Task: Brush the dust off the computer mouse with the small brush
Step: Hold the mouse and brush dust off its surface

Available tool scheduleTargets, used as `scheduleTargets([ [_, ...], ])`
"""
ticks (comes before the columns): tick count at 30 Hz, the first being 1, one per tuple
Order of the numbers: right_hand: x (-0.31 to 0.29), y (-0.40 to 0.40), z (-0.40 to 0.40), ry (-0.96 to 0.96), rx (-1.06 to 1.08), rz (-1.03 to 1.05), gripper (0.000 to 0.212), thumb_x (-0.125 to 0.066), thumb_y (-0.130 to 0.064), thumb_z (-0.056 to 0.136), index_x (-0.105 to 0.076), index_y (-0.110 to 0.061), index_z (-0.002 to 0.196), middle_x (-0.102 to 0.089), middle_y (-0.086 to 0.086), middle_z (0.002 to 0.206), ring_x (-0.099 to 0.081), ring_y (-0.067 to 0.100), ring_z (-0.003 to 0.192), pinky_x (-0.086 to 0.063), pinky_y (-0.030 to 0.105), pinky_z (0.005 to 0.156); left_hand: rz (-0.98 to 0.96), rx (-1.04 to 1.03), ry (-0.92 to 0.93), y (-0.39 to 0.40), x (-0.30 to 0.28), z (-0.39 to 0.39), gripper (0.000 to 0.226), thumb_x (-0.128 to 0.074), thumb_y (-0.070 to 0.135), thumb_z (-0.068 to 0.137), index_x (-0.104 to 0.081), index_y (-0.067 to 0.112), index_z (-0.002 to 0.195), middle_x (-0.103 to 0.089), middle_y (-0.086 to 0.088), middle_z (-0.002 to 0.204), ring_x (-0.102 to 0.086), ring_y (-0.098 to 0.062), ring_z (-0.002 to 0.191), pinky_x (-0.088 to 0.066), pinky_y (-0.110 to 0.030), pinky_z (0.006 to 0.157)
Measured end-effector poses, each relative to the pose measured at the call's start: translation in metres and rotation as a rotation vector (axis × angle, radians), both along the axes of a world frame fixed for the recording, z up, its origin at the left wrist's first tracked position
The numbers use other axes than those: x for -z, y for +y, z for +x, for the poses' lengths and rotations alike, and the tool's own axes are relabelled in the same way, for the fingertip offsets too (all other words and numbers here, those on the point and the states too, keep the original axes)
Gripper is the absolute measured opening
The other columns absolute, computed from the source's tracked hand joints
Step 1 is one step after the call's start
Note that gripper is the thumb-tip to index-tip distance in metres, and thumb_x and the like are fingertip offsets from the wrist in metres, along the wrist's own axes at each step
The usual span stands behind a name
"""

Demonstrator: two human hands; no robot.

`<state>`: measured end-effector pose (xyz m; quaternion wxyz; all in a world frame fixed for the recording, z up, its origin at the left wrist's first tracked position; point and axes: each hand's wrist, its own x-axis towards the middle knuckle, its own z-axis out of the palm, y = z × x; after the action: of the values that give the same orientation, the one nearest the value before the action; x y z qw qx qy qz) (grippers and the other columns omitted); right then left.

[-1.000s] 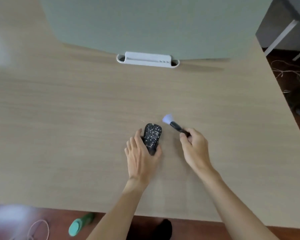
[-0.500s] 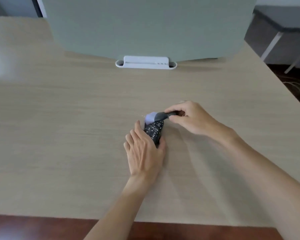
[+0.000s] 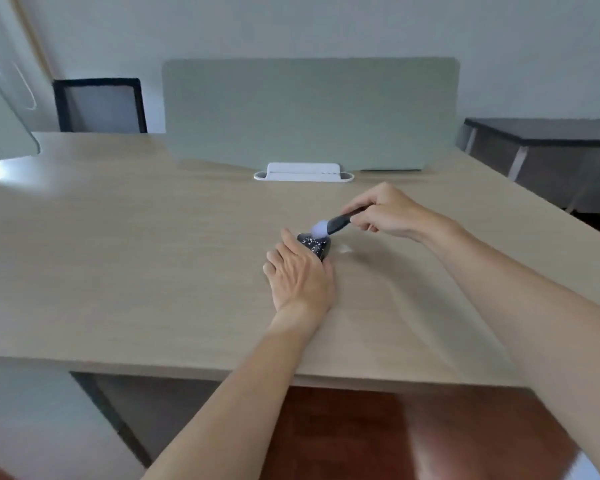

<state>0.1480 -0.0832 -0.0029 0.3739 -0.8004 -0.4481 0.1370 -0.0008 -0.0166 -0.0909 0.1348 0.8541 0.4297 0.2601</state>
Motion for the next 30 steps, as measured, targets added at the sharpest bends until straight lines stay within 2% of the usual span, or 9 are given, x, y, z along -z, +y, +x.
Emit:
scheduleTargets([
  [3,0.009,-0.022,-0.01,-0.079,0.071,-0.047,0.029,-0.06,0.001,0.083,-0.078,-0.011,0.102,-0.058,-0.008,0.061,-0.049,0.009,0.059,-0.038,0.011,0.051,-0.018,0.013,-0.012,-0.007,-0.005,-0.006,0.082,-0.048,0.043,0.092,-0.009,-0.005,0.147,-0.041,-0.016,0.137,-0.038,-0.033,0.126,-0.031,-0.04,0.101],
  [5,0.011,-0.031,-0.011,-0.12,0.112,-0.061,0.029,-0.059,0.0,0.084,-0.078,-0.011,0.102,-0.06,-0.014,0.065,-0.051,0.005,0.064,-0.037,0.011,0.054,-0.028,0.005,-0.017,-0.01,-0.009,-0.009,0.083,-0.048,0.045,0.093,-0.009,-0.004,0.147,-0.041,-0.016,0.138,-0.038,-0.032,0.128,-0.031,-0.039,0.102],
  [8,0.014,-0.038,-0.012,-0.037,0.18,0.014,0.021,-0.058,-0.009,0.089,-0.076,-0.016,0.097,-0.06,-0.005,0.066,-0.053,0.013,0.065,-0.039,0.021,0.058,-0.033,-0.002,-0.044,-0.011,-0.011,-0.01,0.084,-0.051,0.046,0.091,-0.012,-0.003,0.146,-0.043,-0.015,0.137,-0.039,-0.031,0.128,-0.032,-0.038,0.103],
  [11,0.015,-0.029,-0.015,0.054,0.157,0.105,0.017,-0.059,-0.016,0.09,-0.074,-0.023,0.091,-0.059,-0.001,0.062,-0.052,0.012,0.059,-0.041,0.025,0.064,-0.047,-0.013,-0.097,-0.009,-0.012,-0.01,0.086,-0.056,0.049,0.088,-0.015,-0.001,0.145,-0.048,-0.013,0.133,-0.041,-0.031,0.126,-0.034,-0.038,0.1],
  [15,0.021,-0.022,-0.021,-0.025,0.087,0.007,0.024,-0.057,-0.01,0.086,-0.078,-0.018,0.095,-0.06,0.002,0.066,-0.05,0.015,0.063,-0.038,0.026,0.06,-0.104,-0.019,-0.167,-0.004,-0.014,-0.009,0.092,-0.065,0.048,0.083,-0.015,0.001,0.145,-0.052,-0.009,0.129,-0.045,-0.03,0.124,-0.034,-0.039,0.1],
  [19,0.014,-0.023,-0.014,-0.067,0.138,-0.084,0.027,-0.057,-0.009,0.086,-0.079,-0.019,0.096,-0.062,0.001,0.07,-0.056,0.019,0.073,-0.04,0.025,0.066,-0.119,-0.002,-0.206,0.001,-0.015,-0.006,0.089,-0.067,0.043,0.082,-0.017,0.002,0.144,-0.055,-0.01,0.127,-0.046,-0.032,0.122,-0.035,-0.041,0.1],
  [22,0.009,-0.023,-0.01,-0.083,0.202,-0.067,0.024,-0.054,-0.008,0.086,-0.077,-0.014,0.094,-0.062,0.005,0.077,-0.056,0.025,0.077,-0.041,0.028,0.069,-0.12,0.003,-0.215,0.004,-0.017,-0.002,0.091,-0.069,0.041,0.081,-0.017,0.0,0.143,-0.056,-0.013,0.124,-0.047,-0.034,0.121,-0.036,-0.044,0.098],
  [26,0.01,-0.017,-0.022,-0.035,0.173,0.023,0.021,-0.054,-0.013,0.088,-0.075,-0.014,0.091,-0.062,0.005,0.072,-0.056,0.021,0.075,-0.04,0.029,0.067,-0.147,0.008,-0.227,0.008,-0.018,0.001,0.095,-0.07,0.044,0.079,-0.016,0.0,0.144,-0.057,-0.014,0.123,-0.048,-0.035,0.12,-0.037,-0.046,0.093],
  [30,0.017,-0.02,-0.025,-0.101,0.092,-0.066,0.026,-0.052,-0.009,0.089,-0.075,-0.022,0.089,-0.057,0.0,0.07,-0.05,0.019,0.074,-0.038,0.025,0.062,-0.176,0.031,-0.271,0.013,-0.015,0.004,0.098,-0.074,0.044,0.074,-0.018,0.001,0.143,-0.059,-0.013,0.12,-0.049,-0.036,0.118,-0.035,-0.045,0.09],
])
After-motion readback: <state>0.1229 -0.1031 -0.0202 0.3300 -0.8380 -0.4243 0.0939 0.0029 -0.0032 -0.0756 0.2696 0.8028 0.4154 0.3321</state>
